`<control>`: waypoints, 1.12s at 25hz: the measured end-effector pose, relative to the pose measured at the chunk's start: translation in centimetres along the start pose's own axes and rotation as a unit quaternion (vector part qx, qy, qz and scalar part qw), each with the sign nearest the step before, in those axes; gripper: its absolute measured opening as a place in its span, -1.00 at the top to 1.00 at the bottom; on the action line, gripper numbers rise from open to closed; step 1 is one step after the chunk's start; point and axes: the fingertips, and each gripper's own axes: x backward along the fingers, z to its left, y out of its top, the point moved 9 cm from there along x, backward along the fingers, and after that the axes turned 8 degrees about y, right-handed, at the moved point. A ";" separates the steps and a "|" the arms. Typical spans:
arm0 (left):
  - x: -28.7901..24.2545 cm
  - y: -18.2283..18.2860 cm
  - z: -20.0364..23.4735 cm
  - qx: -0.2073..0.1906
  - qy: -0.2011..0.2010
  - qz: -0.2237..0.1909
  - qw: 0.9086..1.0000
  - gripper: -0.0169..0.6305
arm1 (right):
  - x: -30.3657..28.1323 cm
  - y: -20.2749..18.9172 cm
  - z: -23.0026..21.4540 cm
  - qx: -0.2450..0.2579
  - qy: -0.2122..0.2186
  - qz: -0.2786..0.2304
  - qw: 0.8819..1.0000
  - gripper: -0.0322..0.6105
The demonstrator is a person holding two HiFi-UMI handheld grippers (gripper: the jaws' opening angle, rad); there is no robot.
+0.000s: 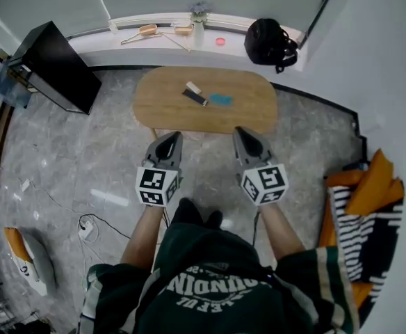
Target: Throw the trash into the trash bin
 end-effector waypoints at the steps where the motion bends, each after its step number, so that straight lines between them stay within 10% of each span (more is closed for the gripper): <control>1: -0.3 0.0 -0.2 0.001 0.000 0.001 1.000 0.95 | 0.0 -0.1 -0.4 -0.002 0.001 0.000 1.000 0.90; 28: -30.2 1.5 12.0 -0.017 -0.127 0.049 0.991 0.95 | -23.7 -1.0 -15.3 -0.026 -0.091 0.049 0.994 0.90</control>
